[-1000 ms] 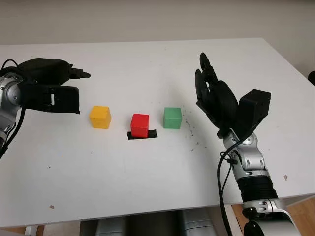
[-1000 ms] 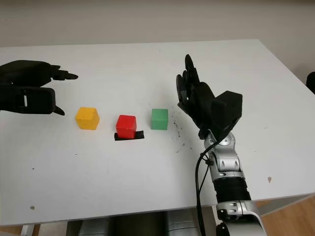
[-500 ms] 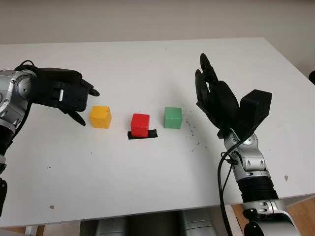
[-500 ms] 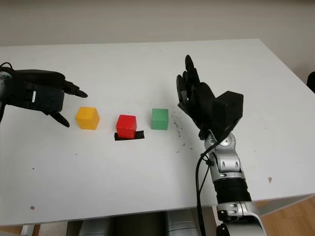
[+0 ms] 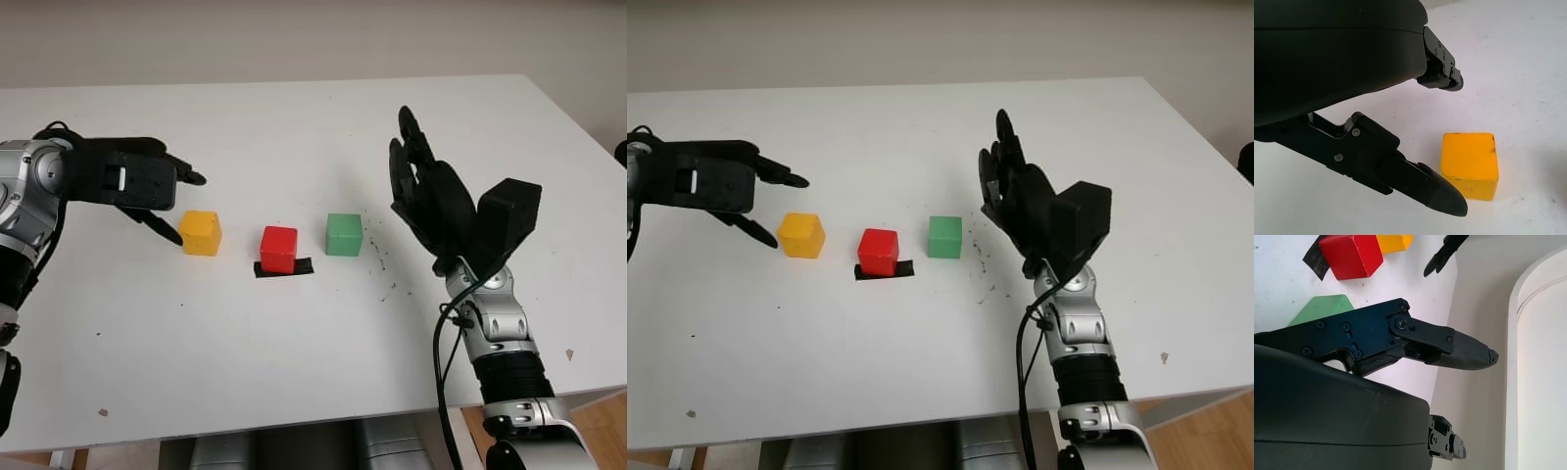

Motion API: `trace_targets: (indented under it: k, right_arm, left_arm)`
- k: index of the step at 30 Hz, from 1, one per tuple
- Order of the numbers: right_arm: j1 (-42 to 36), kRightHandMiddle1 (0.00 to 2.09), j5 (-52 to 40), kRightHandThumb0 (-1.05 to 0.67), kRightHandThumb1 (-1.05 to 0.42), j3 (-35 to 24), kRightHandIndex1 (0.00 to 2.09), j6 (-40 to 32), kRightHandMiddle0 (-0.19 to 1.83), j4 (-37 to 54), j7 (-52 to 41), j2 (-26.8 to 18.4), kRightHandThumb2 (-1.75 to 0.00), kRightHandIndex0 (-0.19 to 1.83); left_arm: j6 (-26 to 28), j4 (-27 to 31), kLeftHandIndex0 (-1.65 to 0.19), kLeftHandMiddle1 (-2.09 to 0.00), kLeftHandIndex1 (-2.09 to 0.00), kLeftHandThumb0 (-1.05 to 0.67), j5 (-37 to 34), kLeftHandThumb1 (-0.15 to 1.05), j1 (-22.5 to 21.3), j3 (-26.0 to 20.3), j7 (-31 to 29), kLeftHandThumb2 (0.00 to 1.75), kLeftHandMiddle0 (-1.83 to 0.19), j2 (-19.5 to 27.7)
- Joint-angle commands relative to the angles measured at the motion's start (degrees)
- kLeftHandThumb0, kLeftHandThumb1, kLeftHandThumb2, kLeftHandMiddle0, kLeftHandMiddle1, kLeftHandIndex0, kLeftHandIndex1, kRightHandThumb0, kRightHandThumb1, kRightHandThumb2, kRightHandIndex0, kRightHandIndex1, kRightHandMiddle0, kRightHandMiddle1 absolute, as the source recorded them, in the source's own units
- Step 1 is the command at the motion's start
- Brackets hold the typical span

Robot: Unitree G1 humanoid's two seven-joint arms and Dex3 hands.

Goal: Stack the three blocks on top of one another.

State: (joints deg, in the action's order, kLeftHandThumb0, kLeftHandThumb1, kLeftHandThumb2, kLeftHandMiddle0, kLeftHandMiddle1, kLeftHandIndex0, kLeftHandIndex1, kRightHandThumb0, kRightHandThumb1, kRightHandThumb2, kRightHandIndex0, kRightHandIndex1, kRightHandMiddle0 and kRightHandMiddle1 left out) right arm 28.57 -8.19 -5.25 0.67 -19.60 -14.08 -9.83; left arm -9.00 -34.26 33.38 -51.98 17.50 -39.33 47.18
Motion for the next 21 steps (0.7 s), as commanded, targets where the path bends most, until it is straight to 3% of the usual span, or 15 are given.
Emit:
trace_targets:
  k: [1,7,21]
  right_arm:
    - [-0.35,0.0,-0.2,-0.68,-1.05,-0.3,0.0,0.15,-0.19,0.86,-0.08,-0.12,-0.67,-0.19]
    - [-0.47,0.0,-0.24,-0.69,-1.05,-0.41,0.0,0.3,-0.19,1.0,0.28,-0.07,-0.67,-0.19]
    - [-0.47,0.0,-0.5,-0.69,-1.05,-0.35,0.0,0.15,-0.19,1.2,-0.04,-0.05,-0.68,-0.19]
  left_arm:
    - [-0.77,-0.69,-0.31,-0.06,-0.05,-0.77,0.33,0.85,-0.46,-0.06,1.37,0.06,-0.12,0.15]
    - [-4.74,0.08,-0.38,-0.08,-0.08,-0.74,4.56,0.85,1.69,1.82,7.97,0.05,-0.18,0.26]
    - [-1.79,1.96,-0.35,-0.04,-0.05,-0.81,4.25,0.85,1.29,2.54,-1.12,0.05,-0.08,-0.52]
